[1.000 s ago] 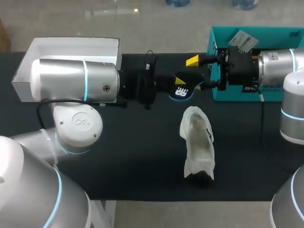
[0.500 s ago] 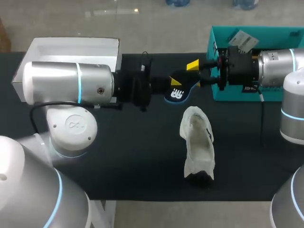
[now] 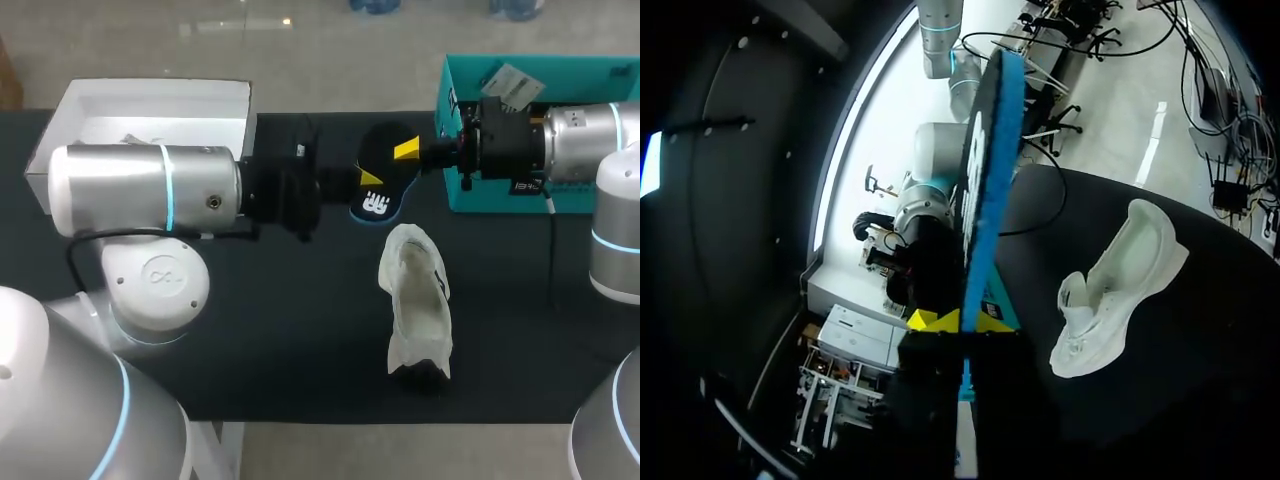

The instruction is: Take the shoe out of the shoebox, open the shoe tongue, remove and reinsert the insole, then place the shoe into the shoebox

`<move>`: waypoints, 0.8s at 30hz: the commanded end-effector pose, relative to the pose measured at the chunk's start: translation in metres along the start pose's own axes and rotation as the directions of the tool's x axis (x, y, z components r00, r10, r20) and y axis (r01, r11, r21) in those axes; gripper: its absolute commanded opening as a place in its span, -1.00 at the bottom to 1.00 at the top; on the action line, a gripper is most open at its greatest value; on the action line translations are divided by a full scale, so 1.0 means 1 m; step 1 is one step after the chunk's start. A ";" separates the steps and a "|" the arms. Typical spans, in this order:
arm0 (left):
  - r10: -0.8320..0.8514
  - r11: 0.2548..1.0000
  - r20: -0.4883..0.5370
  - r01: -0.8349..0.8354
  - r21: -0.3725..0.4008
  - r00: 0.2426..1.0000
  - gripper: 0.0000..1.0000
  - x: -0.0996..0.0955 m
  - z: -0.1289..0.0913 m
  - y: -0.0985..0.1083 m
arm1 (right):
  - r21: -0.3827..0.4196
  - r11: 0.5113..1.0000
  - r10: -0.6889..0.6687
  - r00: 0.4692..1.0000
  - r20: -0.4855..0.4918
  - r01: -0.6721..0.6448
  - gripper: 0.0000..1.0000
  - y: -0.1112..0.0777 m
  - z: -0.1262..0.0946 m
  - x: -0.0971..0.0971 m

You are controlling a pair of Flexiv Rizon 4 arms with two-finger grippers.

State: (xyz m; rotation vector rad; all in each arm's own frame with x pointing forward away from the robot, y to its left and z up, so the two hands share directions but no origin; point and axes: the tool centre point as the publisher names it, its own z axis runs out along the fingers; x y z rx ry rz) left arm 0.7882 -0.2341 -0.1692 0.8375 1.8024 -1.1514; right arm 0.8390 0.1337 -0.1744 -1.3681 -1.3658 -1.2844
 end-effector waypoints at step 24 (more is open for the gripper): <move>0.195 0.976 -0.343 -0.148 0.159 0.919 1.00 -0.035 -0.076 0.011 | -0.002 1.000 0.001 1.000 0.003 -0.001 -1.00 0.000 0.000 0.000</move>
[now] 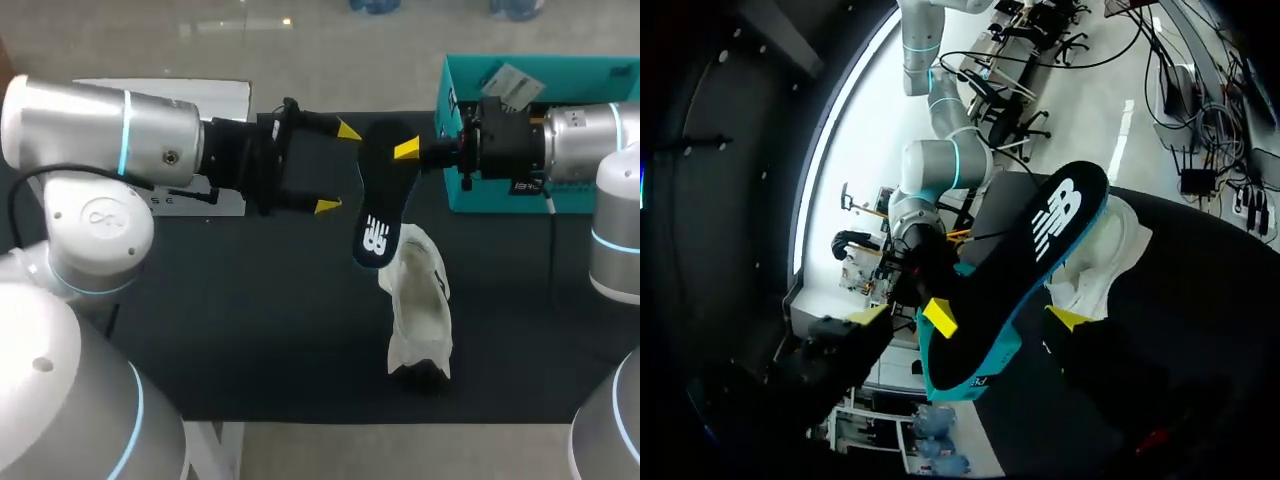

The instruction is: Take the shoe out of the shoebox, open the shoe tongue, remove and reinsert the insole, then place the shoe into the shoebox

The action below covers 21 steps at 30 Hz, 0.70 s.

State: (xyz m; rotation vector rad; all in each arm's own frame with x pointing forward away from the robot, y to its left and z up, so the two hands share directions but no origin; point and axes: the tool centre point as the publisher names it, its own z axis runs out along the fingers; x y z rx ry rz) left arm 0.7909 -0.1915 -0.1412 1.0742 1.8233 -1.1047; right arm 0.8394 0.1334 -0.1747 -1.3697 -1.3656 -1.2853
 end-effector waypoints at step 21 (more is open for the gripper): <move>0.440 0.897 -0.480 -0.400 0.189 0.759 1.00 -0.015 -0.048 -0.014 | -0.001 1.000 0.001 1.000 0.002 -0.001 -1.00 -0.001 0.000 0.000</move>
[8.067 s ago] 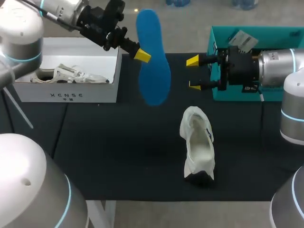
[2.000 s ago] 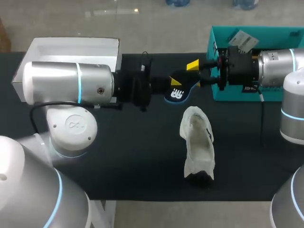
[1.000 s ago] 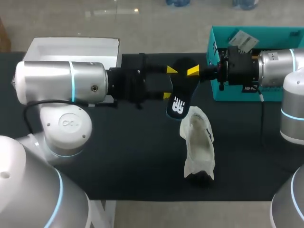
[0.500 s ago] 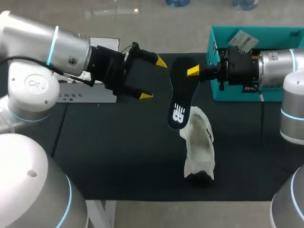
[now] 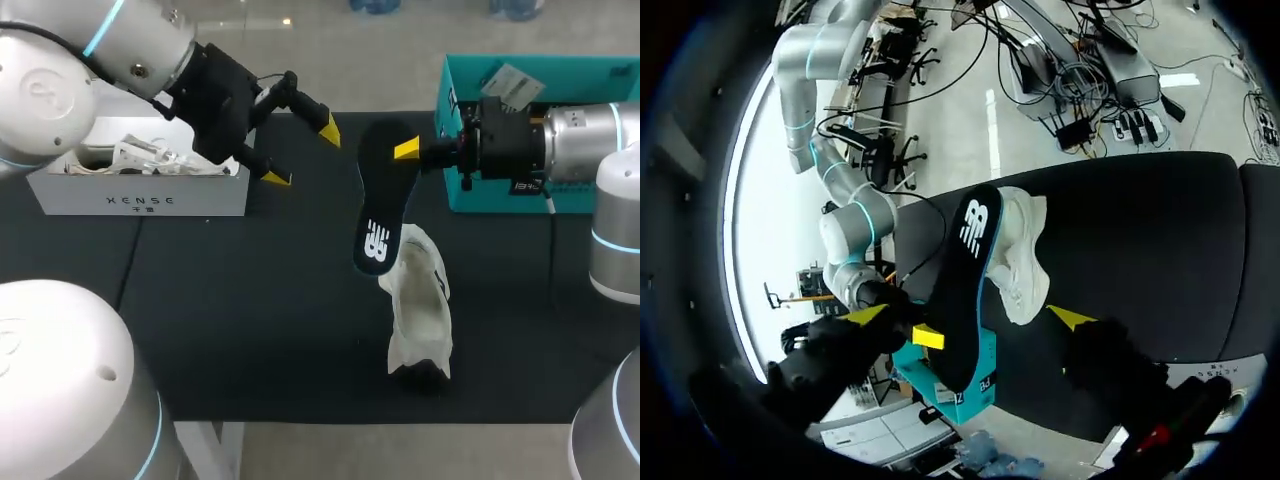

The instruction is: Take the shoe out of the shoebox, open the shoe tongue, remove and reinsert the insole, then place the shoe into the shoebox

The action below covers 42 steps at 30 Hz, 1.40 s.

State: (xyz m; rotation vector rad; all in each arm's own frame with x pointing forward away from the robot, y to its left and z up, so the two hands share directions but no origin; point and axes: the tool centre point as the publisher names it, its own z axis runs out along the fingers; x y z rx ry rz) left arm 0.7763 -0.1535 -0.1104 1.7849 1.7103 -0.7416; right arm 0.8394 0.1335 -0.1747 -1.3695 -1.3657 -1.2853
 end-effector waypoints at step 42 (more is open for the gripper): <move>0.117 0.991 -0.491 -0.130 0.008 0.863 1.00 -0.068 0.021 0.045 | -0.001 1.000 0.001 1.000 0.002 -0.001 -1.00 -0.001 0.000 0.000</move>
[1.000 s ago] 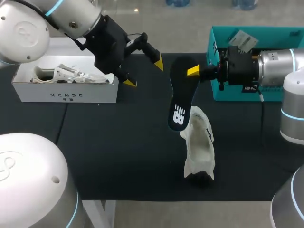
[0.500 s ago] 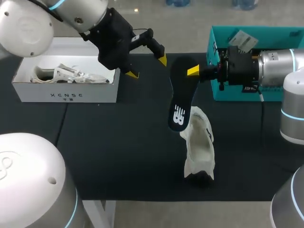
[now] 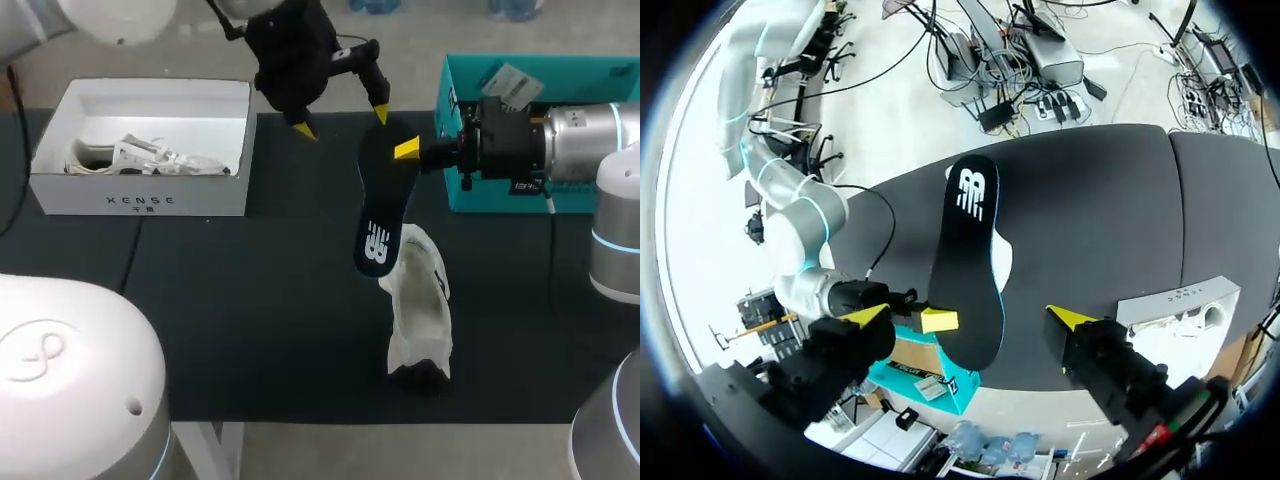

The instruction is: Take the shoe out of the shoebox, open the shoe tongue, remove and reinsert the insole, then place the shoe into the shoebox

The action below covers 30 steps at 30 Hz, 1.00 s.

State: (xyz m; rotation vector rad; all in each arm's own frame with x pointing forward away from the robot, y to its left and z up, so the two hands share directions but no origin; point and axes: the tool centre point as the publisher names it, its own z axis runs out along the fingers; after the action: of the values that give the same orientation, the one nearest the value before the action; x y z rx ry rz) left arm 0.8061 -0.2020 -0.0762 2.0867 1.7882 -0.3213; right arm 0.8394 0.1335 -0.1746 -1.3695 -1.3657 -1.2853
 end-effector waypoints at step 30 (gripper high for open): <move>-0.075 0.997 -0.158 0.079 0.016 0.985 1.00 0.000 0.003 0.023 | 0.020 0.999 0.045 0.999 -0.030 -0.044 -1.00 -0.035 0.003 -0.004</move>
State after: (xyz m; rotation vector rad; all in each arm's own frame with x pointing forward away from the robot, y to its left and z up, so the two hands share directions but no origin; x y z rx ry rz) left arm 0.8285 -0.2062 -0.0755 2.1135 1.9685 -0.2054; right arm 0.8163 0.1438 -0.1836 -1.3378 -1.3283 -1.2388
